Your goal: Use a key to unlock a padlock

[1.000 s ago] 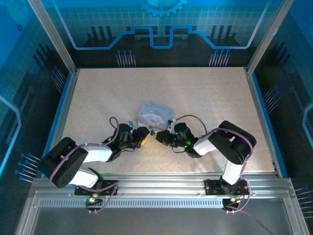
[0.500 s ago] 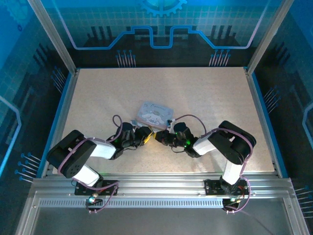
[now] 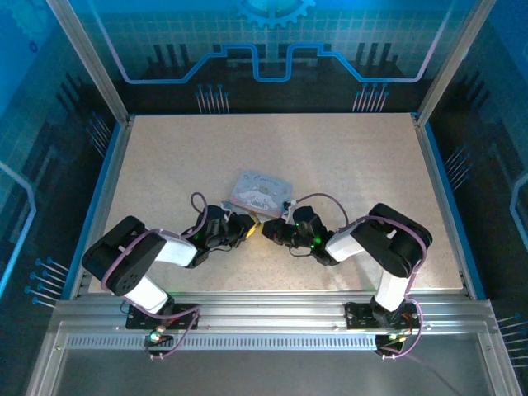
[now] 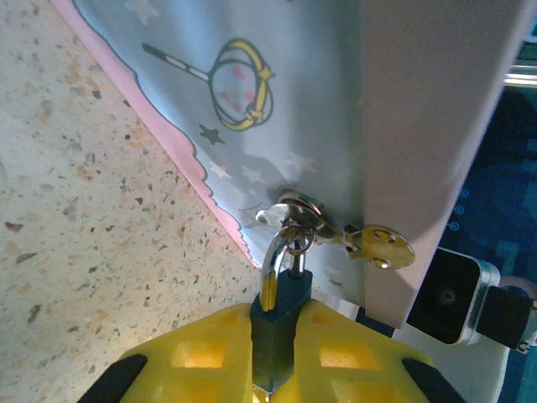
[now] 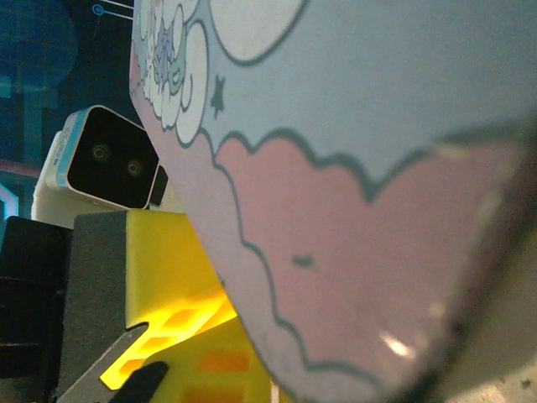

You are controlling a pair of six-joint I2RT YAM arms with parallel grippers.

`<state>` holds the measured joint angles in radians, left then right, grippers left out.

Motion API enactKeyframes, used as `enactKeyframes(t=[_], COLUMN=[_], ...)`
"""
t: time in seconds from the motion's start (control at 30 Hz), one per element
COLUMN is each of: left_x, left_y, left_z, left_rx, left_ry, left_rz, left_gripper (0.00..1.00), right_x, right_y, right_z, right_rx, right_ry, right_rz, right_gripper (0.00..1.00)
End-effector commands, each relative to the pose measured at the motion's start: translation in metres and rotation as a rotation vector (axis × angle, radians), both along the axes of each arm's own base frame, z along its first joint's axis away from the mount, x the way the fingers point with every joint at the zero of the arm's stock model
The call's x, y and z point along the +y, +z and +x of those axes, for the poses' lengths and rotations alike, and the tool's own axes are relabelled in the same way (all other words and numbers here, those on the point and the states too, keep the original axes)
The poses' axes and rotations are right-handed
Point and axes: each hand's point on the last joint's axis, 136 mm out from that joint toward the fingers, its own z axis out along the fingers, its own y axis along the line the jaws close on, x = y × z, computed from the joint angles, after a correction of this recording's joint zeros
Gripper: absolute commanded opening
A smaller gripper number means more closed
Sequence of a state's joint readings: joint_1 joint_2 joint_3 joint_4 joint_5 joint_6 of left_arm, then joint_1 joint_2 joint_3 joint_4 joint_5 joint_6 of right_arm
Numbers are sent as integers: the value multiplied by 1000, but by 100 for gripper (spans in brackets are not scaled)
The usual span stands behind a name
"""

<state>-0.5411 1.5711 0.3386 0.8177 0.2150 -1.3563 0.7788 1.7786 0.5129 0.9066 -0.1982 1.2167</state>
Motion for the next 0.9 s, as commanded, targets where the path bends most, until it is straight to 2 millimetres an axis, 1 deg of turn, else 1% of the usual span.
enactKeyframes(t=[0.0, 0.07, 0.2, 0.37, 0.53, 0.63, 0.77, 0.87], left_x=[-4, -3, -2, -3, -5, -6, -8, -8], left_y=[15, 15, 17, 23, 27, 28, 32, 33], left_z=[6, 6, 5, 5, 4, 4, 4, 3], left_rx=[-45, -48, -52, -62, -64, -68, -74, -76], left_ry=[-8, -8, -8, -12, -17, -20, -27, -28], left_rz=[-27, -21, -17, -23, -35, -41, -45, -47], left_gripper=[12, 11, 12, 14, 14, 14, 14, 14], right_x=[8, 6, 3, -10, -22, -28, -36, -45], right_y=[13, 13, 13, 13, 11, 19, 37, 58], right_z=[-3, -2, -4, -4, -6, -7, -6, -7], right_rx=[-25, -30, -40, -70, -92, -129, -217, -307], right_ry=[22, 17, 20, -8, -15, -15, -2, 6], right_rz=[23, 15, -16, -49, -89, -111, -172, -222], right_gripper=[17, 21, 25, 33, 36, 39, 42, 46])
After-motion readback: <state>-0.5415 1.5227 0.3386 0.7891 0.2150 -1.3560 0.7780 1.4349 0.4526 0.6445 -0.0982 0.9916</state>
